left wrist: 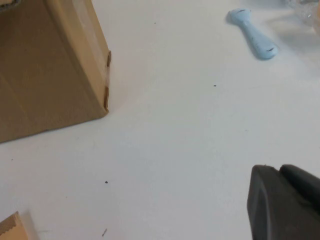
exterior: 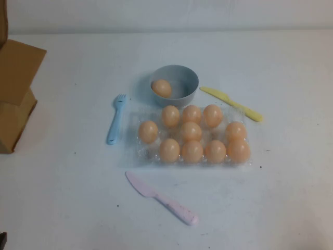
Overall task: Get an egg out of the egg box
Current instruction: Pick up the egg from the plastic box
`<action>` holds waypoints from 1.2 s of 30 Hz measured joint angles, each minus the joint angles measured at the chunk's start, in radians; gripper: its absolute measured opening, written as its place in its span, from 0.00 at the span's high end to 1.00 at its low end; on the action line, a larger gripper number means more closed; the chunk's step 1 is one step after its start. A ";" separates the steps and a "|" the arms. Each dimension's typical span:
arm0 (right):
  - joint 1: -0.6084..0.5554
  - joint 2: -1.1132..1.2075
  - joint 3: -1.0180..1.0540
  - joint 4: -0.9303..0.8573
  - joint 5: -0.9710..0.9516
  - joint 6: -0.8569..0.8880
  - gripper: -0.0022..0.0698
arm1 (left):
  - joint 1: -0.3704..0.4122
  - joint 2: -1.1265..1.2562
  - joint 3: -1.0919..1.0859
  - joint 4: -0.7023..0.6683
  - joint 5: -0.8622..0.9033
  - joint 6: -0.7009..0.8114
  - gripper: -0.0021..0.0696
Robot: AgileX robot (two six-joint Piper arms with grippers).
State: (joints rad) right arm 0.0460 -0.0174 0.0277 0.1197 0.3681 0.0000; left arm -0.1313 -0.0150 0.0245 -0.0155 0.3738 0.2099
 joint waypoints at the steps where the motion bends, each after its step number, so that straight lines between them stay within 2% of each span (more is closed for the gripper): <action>1: 0.000 0.000 0.000 0.000 0.000 0.000 1.00 | 0.000 0.000 0.000 0.000 0.000 0.000 0.98; 21: 0.000 0.000 0.000 0.001 0.000 0.000 1.00 | 0.000 0.000 0.000 0.000 0.000 0.000 0.98; 23: 0.000 0.000 0.000 0.042 -0.005 0.000 1.00 | 0.000 0.000 0.000 0.000 0.000 0.000 0.98; 25: 0.000 0.000 0.000 0.212 -0.039 0.000 1.00 | 0.000 0.000 0.000 0.000 0.000 0.000 0.98; 29: 0.000 0.000 0.000 0.812 -0.119 0.000 1.00 | 0.000 0.000 0.000 0.000 0.000 0.000 0.98; 31: 0.000 0.000 0.000 1.024 -0.164 0.000 1.00 | 0.000 0.000 0.000 0.000 0.000 0.000 0.98; 33: 0.000 0.000 0.000 1.122 -0.214 0.000 1.00 | 0.000 0.000 0.000 0.000 0.000 0.000 0.98; 36: 0.000 0.000 0.000 1.154 -0.262 0.000 1.00 | 0.000 0.000 0.000 0.000 0.000 0.000 0.98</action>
State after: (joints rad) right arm 0.0460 -0.0174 0.0277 1.2737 0.1061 0.0000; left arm -0.1313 -0.0150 0.0245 -0.0155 0.3738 0.2099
